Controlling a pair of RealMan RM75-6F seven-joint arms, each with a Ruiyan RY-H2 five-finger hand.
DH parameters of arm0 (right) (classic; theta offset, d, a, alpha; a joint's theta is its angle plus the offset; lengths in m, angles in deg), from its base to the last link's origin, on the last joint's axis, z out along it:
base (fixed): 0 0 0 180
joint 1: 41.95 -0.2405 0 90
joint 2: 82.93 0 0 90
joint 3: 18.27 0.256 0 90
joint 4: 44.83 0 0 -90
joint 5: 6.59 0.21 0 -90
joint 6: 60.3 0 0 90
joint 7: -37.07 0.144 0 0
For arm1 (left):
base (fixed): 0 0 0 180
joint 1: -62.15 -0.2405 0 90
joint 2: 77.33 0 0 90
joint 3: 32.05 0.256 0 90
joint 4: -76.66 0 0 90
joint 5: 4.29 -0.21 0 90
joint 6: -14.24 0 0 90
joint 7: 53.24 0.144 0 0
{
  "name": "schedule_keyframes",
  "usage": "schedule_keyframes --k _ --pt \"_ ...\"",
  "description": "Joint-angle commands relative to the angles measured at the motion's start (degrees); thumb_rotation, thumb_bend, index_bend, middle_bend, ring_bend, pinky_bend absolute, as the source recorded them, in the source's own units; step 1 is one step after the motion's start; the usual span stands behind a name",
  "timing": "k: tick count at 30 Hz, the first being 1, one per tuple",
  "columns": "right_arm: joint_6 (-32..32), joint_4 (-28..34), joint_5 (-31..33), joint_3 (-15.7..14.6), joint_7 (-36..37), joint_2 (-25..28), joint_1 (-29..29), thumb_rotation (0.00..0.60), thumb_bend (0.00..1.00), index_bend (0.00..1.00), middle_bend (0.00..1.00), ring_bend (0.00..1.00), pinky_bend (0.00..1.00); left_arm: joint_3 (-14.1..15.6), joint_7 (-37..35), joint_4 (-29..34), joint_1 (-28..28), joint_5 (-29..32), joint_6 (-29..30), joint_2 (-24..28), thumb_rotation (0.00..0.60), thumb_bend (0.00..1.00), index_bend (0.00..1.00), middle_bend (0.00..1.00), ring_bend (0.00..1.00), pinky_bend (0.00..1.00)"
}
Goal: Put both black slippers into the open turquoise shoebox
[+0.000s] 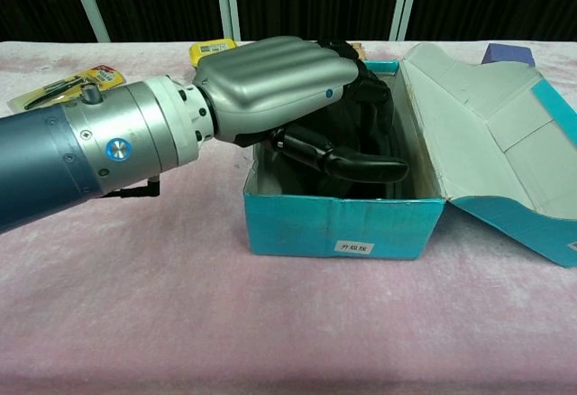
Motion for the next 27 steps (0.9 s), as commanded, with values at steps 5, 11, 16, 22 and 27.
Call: schedule_keyframes --k 5,11,16,22,27 --pt "0.01 0.06 0.13 -0.05 0.00 0.02 0.10 0.600 0.01 0.21 0.17 0.07 0.20 -0.65 1.37 -0.77 -0.41 2.24 -1.79 -0.47 0.000 0.00 0.30 0.33 0.14 0.05" --pt "0.14 -0.07 0.19 -0.09 0.14 -0.07 0.24 0.600 0.01 0.21 0.17 0.07 0.20 -1.02 2.13 -1.05 -0.71 3.02 -2.42 -0.71 0.000 0.00 0.30 0.33 0.14 0.05" --pt "0.07 -0.06 0.15 -0.07 0.04 -0.12 0.16 0.600 0.01 0.20 0.17 0.07 0.20 -0.77 3.05 -1.49 -1.06 3.93 -3.26 -0.62 0.000 0.00 0.30 0.34 0.14 0.05" --pt "0.06 -0.05 0.15 -0.07 0.01 -0.12 0.15 0.600 0.01 0.20 0.17 0.07 0.20 -0.49 4.34 -2.01 -1.27 5.65 -4.59 -0.95 0.000 0.00 0.29 0.33 0.14 0.05" --pt "0.16 0.01 0.10 -0.06 -0.01 -0.11 0.18 0.600 0.01 0.20 0.17 0.07 0.20 -0.79 4.58 -1.73 -1.57 6.28 -4.65 -0.77 0.000 0.00 0.29 0.33 0.14 0.05"
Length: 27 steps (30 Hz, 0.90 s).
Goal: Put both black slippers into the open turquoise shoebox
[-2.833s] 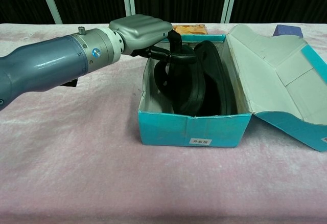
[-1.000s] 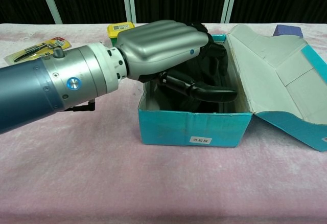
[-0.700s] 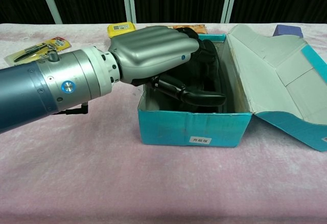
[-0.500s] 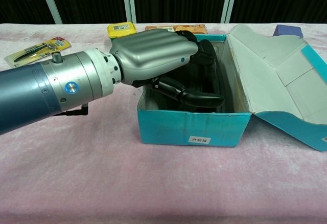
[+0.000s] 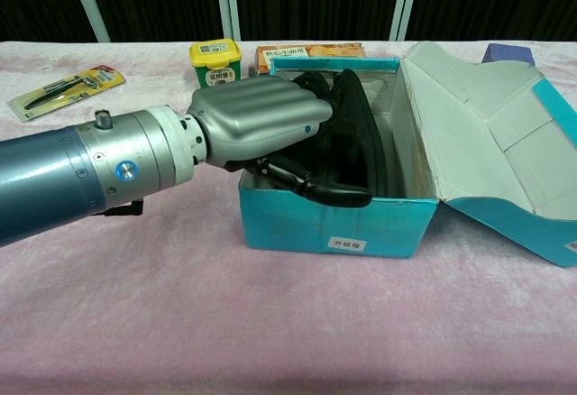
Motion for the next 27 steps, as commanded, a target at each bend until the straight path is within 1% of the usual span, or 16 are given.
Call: schedule_keyframes --k 1,8,10,14,15,16,17,18,19,21,23,25,26,27 --pt "0.01 0.06 0.03 0.04 0.00 0.03 -0.01 0.600 0.01 0.20 0.17 0.07 0.20 -0.50 -0.74 0.72 -0.33 -0.47 0.78 0.39 0.000 0.00 0.29 0.33 0.14 0.05" --pt "-0.03 0.24 -0.13 0.27 -0.14 0.27 -0.29 0.600 0.01 0.20 0.17 0.07 0.20 -2.53 -5.89 3.37 -2.83 -5.79 8.11 2.29 0.000 0.00 0.27 0.31 0.14 0.05" --pt "-0.29 0.23 -0.23 0.43 -0.10 0.46 -0.61 0.600 0.01 0.20 0.17 0.07 0.20 -3.26 -6.46 5.64 -5.10 -5.85 11.79 4.61 0.000 0.00 0.27 0.31 0.14 0.05" --pt "-0.83 0.05 -0.21 0.63 0.02 0.70 -1.08 0.600 0.01 0.20 0.17 0.07 0.20 -3.74 -5.26 8.63 -8.25 -4.08 15.55 7.95 0.002 0.00 0.27 0.31 0.14 0.05" --pt "-0.97 0.00 -0.19 0.68 0.06 0.75 -1.20 0.600 0.01 0.20 0.17 0.07 0.20 -3.78 -4.73 9.41 -9.08 -3.38 16.40 8.83 0.080 0.00 0.27 0.30 0.14 0.05" --pt "-1.13 -0.05 -0.18 0.72 0.12 0.80 -1.32 0.600 0.01 0.20 0.17 0.07 0.20 -3.78 -4.01 10.24 -9.93 -2.57 17.21 9.76 0.187 0.00 0.26 0.29 0.14 0.05" --pt "-1.35 -0.10 -0.19 0.77 0.19 0.87 -1.49 0.600 0.01 0.19 0.17 0.06 0.20 -3.74 -3.20 11.16 -10.77 -1.66 17.94 10.77 0.276 0.00 0.26 0.28 0.14 0.05" --pt "-1.63 -0.17 -0.19 0.82 0.25 0.94 -1.70 0.600 0.01 0.19 0.17 0.06 0.20 -3.65 -2.19 12.19 -11.91 -0.42 18.95 12.12 0.407 0.00 0.25 0.27 0.14 0.04" --pt "-2.05 -0.27 -0.17 0.90 0.35 1.04 -2.00 0.600 0.01 0.19 0.17 0.06 0.20 -3.42 -0.65 13.84 -13.58 1.19 20.54 14.17 0.447 0.00 0.24 0.27 0.14 0.04" --pt "-2.81 -0.45 -0.25 1.04 0.52 1.16 -2.63 0.600 0.01 0.18 0.16 0.05 0.20 -2.89 0.48 16.68 -16.58 3.42 23.35 17.49 0.465 0.00 0.24 0.26 0.14 0.03" --pt "-3.50 -0.44 -0.36 1.13 1.08 1.26 -3.20 0.600 0.01 0.15 0.15 0.04 0.19 -2.19 -1.24 18.30 -19.56 4.58 25.62 20.28 0.465 0.00 0.22 0.25 0.13 0.01" --pt "-4.89 -0.17 -0.62 0.98 1.48 1.64 -4.04 0.600 0.01 0.10 0.13 0.02 0.17 -0.67 -4.71 18.01 -23.51 5.33 28.12 23.67 0.462 0.00 0.20 0.23 0.11 0.00" --pt "-5.53 0.09 -0.74 0.90 1.22 1.89 -4.44 0.600 0.01 0.09 0.13 0.01 0.17 0.72 -7.08 17.20 -25.83 5.10 29.38 25.51 0.460 0.00 0.19 0.22 0.11 0.00" --pt "-5.82 0.36 -0.72 0.88 1.04 2.08 -4.63 0.600 0.00 0.08 0.12 0.00 0.16 1.63 -9.10 16.59 -26.99 3.87 29.77 26.53 0.457 0.00 0.18 0.21 0.10 0.00"
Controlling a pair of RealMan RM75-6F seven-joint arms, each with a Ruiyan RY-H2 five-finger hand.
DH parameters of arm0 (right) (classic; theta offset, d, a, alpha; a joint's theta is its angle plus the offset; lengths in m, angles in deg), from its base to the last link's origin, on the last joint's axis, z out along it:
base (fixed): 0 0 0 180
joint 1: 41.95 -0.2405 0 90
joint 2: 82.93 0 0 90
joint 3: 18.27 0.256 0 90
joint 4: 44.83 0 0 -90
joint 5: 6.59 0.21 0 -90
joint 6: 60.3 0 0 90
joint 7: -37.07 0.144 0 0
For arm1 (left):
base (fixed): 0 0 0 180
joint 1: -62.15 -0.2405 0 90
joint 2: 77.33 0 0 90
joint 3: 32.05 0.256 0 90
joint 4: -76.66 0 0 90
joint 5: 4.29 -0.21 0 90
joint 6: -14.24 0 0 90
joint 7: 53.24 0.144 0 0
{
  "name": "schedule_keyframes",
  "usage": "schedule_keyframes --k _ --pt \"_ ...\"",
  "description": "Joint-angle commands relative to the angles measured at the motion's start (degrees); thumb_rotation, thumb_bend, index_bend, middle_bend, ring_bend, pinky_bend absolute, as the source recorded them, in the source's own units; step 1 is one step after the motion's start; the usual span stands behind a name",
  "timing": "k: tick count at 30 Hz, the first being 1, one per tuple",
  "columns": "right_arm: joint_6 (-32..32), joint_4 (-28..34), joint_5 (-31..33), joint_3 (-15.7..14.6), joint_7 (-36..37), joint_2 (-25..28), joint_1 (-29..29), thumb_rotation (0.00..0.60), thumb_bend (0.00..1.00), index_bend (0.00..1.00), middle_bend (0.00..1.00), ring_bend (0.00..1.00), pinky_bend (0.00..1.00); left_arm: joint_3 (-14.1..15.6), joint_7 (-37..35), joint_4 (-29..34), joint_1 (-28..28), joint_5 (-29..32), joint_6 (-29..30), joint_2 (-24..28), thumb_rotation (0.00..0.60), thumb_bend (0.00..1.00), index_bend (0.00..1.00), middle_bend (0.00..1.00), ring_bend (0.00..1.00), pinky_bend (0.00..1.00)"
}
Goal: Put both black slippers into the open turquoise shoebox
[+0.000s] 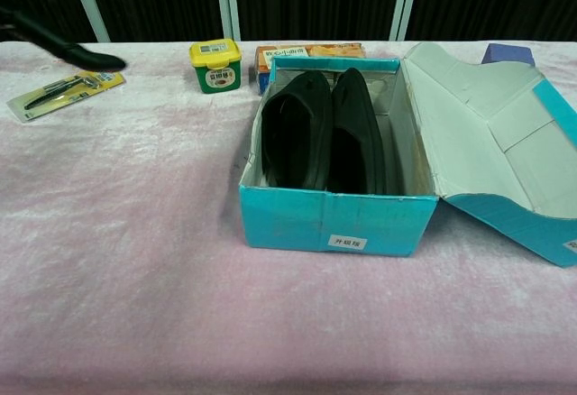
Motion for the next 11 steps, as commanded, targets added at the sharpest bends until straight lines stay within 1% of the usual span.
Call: schedule_keyframes --k 1,6,11 --pt "-1.34 0.90 -0.23 -0.14 -0.47 0.72 -0.98 0.600 0.00 0.07 0.11 0.00 0.16 4.64 -8.56 -1.22 -8.11 -0.86 5.05 6.53 0.453 0.00 0.17 0.20 0.09 0.00" --pt "-1.26 2.18 -0.52 -0.22 -2.04 1.06 -1.31 0.600 0.00 0.06 0.08 0.00 0.15 8.75 -13.46 -3.04 -14.17 -4.55 8.84 8.35 0.452 0.00 0.14 0.18 0.07 0.00" --pt "-0.74 3.26 -0.72 -0.15 -3.37 1.07 -1.41 0.600 0.00 0.05 0.07 0.00 0.15 11.45 -15.24 -3.92 -18.77 -7.57 12.58 8.56 0.451 0.00 0.14 0.18 0.07 0.00"
